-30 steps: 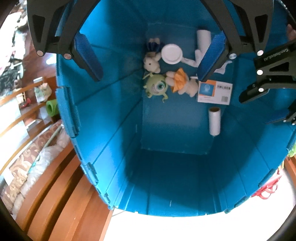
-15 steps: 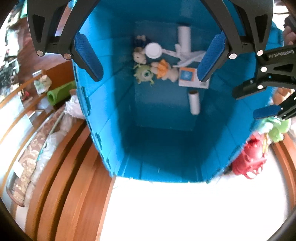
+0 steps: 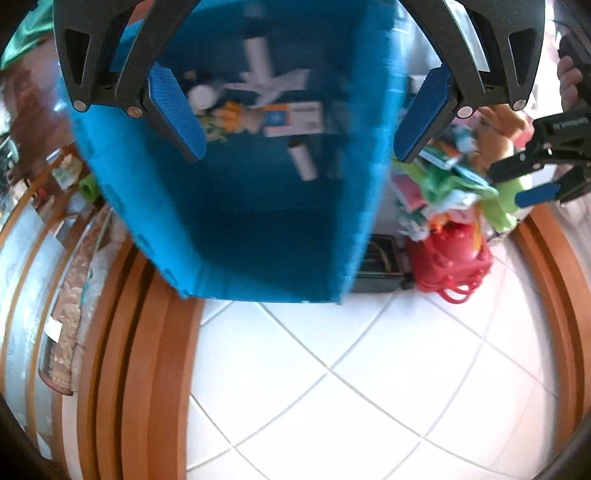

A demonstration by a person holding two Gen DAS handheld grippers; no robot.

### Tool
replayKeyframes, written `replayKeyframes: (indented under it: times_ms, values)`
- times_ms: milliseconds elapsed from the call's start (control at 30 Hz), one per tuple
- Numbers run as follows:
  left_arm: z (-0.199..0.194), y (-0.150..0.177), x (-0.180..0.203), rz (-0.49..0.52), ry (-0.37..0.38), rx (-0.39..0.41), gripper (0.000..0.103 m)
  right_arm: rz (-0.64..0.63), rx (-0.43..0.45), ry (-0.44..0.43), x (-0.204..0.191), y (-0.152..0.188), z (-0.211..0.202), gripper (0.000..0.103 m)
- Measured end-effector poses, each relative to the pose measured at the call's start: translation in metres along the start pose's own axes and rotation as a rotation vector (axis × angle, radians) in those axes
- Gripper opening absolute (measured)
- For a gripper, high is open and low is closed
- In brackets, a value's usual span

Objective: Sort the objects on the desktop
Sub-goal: 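Move both open tools out of the crate back over the pile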

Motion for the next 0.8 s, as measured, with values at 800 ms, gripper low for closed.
replayKeyframes:
  times_ms: [800]
  values:
    - [-0.025,0.230,-0.360,-0.303,-0.351,-0.132,0.078,0.012,-0.232,-0.173,-0.244,0.115,0.148,0.103]
Point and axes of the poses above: each gripper's, at about its wrist camera, not at the fingertips, and z roughly the way its jaws point, x to its right, y to its underside, the point moved 5 cm from there along z, roughly the way its jaws point, and after that the axes turned 6 degrees about -x, right-handed, at the moved point
